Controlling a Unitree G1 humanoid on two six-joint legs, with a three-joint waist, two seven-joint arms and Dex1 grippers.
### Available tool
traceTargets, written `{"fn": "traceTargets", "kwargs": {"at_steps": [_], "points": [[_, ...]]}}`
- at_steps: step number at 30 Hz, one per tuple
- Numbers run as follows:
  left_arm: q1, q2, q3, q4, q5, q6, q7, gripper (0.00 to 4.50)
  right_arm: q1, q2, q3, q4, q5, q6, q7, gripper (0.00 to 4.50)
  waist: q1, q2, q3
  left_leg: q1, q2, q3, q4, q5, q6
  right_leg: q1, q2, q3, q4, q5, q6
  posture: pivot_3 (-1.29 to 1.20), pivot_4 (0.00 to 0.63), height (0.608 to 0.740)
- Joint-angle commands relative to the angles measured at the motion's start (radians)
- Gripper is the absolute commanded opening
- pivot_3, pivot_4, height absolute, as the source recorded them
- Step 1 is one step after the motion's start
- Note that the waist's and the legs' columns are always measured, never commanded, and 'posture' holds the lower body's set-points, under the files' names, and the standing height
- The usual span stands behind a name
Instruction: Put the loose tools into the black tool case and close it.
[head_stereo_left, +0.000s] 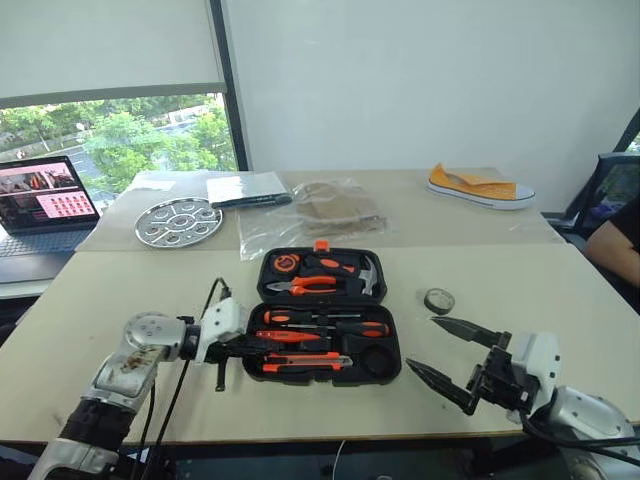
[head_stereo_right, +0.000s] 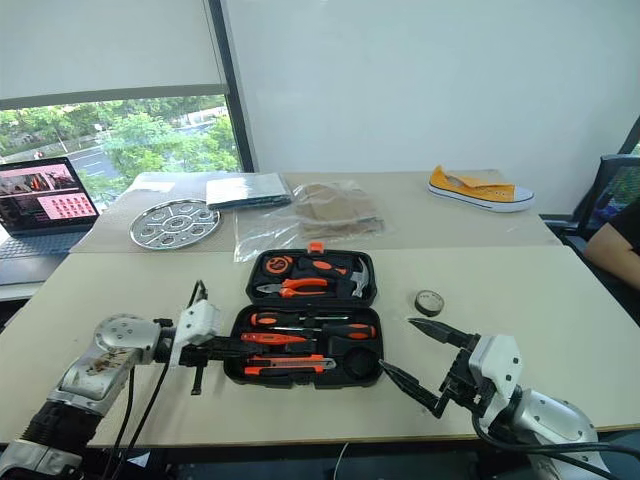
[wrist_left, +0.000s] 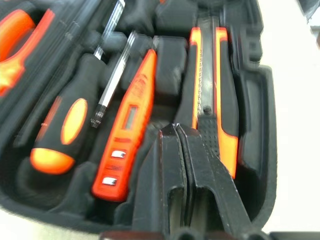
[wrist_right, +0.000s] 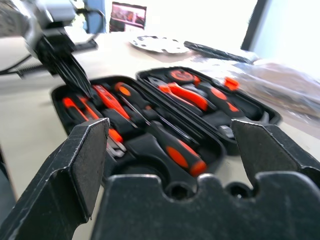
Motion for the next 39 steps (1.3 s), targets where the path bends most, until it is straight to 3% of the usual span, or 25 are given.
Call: {"fn": "traceTargets", "kwargs": {"at_steps": [1,2,8,12,18,23,29,35,39], "points": [[0.043,0.067,0.148,0.007,-0.07,0.023,0.017,0.58,0.042,-0.029,-0.099,0.017,0.035,-0.024,0.035,4.5,-0.003,0.0,0.0,-0.002,0.0,0.0,0.0,0.0,-0.001,-0.003,0.0,0.0,0.0,0.0,0.0,0.0,0.15,0.74],[0.075,0.086,0.176,0.022,-0.058,0.0,0.027,0.76,0.059,-0.036,-0.116,0.037,0.027,-0.038,0.047,4.5,-0.004,0.0,0.0,-0.002,0.0,0.0,-0.001,0.0,-0.001,-0.004,0.0,0.0,0.0,0.0,0.0,0.0,0.15,0.74],[0.181,0.122,0.282,0.036,-0.083,-0.055,0.013,2.86,0.058,-0.048,-0.155,0.099,-0.008,-0.077,0.051,4.5,-0.012,-0.001,0.0,-0.002,0.0,0.0,-0.002,-0.003,0.0,-0.003,0.0,0.0,-0.003,0.0,0.0,0.0,0.15,0.74],[0.269,0.152,0.327,-0.042,-0.153,0.035,-0.022,4.41,0.055,-0.078,-0.201,0.153,-0.011,-0.089,0.071,4.5,-0.01,-0.001,0.001,-0.002,0.0,0.0,-0.001,-0.003,0.0,-0.003,0.0,0.0,-0.003,0.0,0.0,0.0,0.15,0.74],[0.318,0.144,0.346,-0.145,-0.212,0.055,-0.035,4.48,-0.142,-0.236,-0.108,0.264,-0.059,0.011,0.124,4.5,-0.021,-0.001,0.001,-0.002,0.0,0.001,-0.001,-0.003,0.0,-0.002,0.0,0.001,-0.003,0.0,0.0,0.0,0.15,0.74],[0.272,0.112,0.283,-0.252,-0.283,0.147,-0.016,4.48,-0.437,-0.353,0.153,0.404,-0.197,0.187,0.188,4.5,-0.023,-0.002,0.002,0.0,0.003,0.001,-0.001,-0.004,0.002,-0.001,0.003,0.001,-0.002,0.003,-0.002,0.0,0.15,0.74],[0.222,0.076,0.213,-0.292,-0.279,0.163,-0.013,4.48,-0.723,-0.314,0.391,0.615,-0.382,0.211,0.232,4.5,-0.018,-0.002,0.002,-0.003,0.004,0.001,-0.001,-0.001,-0.003,-0.004,0.004,0.0,-0.002,0.004,-0.004,0.0,0.15,0.74],[0.196,0.061,0.177,-0.284,-0.26,0.151,-0.015,4.48,-0.872,-0.234,0.48,0.788,-0.494,0.187,0.203,4.5,-0.019,-0.002,0.002,-0.008,0.003,0.001,-0.002,-0.001,-0.005,-0.01,0.003,-0.001,-0.003,0.004,-0.004,0.0,0.15,0.74],[0.181,0.056,0.165,-0.267,-0.245,0.137,-0.028,4.5,-0.93,-0.203,0.501,0.87,-0.537,0.189,0.203,3.49,-0.022,-0.002,0.002,-0.02,0.001,0.001,0.001,0.0,-0.006,-0.023,0.001,-0.002,0.001,0.005,-0.002,0.0,0.15,0.74]]}}
